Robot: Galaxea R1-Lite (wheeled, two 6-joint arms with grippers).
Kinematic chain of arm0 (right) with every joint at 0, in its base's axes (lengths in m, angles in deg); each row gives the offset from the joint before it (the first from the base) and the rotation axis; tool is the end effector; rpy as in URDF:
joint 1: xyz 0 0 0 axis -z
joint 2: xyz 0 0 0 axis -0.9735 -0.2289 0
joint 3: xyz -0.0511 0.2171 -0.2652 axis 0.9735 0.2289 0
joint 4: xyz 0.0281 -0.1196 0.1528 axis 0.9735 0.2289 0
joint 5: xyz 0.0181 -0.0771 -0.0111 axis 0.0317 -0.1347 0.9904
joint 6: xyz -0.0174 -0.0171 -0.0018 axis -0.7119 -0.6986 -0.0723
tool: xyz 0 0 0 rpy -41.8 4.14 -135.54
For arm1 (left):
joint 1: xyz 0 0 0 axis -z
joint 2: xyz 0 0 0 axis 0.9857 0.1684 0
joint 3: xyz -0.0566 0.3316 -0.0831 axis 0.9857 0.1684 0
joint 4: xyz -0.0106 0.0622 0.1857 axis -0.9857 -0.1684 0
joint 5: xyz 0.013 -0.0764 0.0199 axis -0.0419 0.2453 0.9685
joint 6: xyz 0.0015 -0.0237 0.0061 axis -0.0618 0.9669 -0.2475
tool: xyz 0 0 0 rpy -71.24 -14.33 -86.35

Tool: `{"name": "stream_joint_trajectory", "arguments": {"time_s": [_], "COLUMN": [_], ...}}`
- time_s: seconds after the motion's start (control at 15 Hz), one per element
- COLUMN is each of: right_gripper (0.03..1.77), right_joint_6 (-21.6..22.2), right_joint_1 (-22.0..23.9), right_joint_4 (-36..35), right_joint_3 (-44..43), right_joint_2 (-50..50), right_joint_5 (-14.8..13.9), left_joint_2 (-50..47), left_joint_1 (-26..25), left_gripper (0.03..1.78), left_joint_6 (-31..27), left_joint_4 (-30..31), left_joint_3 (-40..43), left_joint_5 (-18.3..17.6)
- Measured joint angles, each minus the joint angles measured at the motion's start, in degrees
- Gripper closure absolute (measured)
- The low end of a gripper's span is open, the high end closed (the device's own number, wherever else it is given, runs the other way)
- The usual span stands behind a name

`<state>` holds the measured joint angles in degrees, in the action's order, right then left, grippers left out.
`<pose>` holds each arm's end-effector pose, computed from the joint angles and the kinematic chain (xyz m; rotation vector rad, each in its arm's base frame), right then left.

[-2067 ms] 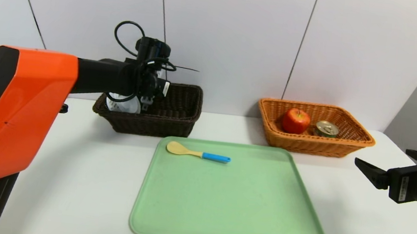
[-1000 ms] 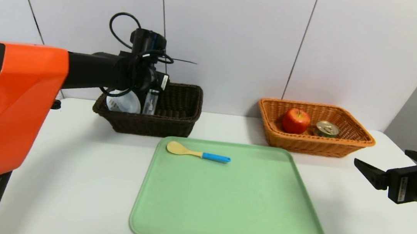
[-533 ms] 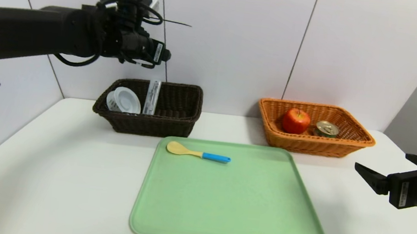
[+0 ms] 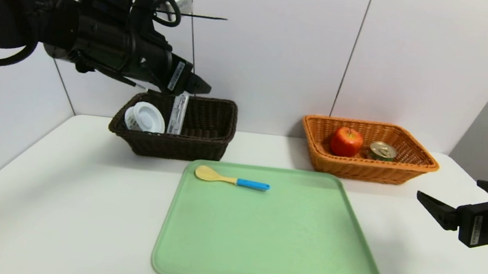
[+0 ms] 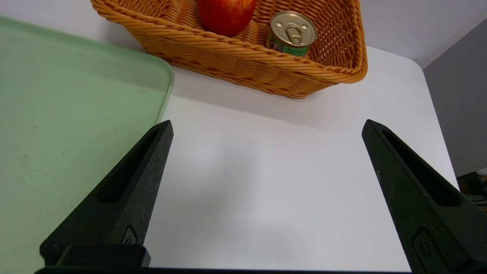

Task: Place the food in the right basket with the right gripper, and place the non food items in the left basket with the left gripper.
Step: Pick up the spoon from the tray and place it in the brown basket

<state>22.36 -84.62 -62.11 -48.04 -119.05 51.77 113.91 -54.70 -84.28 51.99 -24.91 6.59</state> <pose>0.1596 0.0190 0.2270 -0.2565 0.2887 0.0511 0.3081 -0.1473 0.3674 0.2864 0.3433 -0.4665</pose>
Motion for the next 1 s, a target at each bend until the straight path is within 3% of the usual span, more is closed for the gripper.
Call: {"name": "stream_joint_trajectory", "arguments": {"time_s": [0.47,0.73,1.0], "right_gripper": [0.09,0.09,0.09], "right_joint_6": [0.49,0.79,0.85], "right_joint_1": [-0.49,-0.49,-0.49], "right_joint_4": [0.02,0.02,0.0], "right_joint_3": [0.22,0.72,2.08], "right_joint_2": [1.01,2.08,3.05], "right_joint_5": [1.49,3.1,3.62], "left_joint_2": [-5.07,-1.84,2.54], "left_joint_1": [1.46,1.46,1.46], "left_gripper": [0.13,0.12,0.12], "left_joint_6": [-16.84,-22.38,-28.06], "left_joint_4": [1.07,1.1,1.38], "left_joint_3": [14.42,15.41,15.08], "left_joint_5": [-11.79,-13.01,-17.16]}}
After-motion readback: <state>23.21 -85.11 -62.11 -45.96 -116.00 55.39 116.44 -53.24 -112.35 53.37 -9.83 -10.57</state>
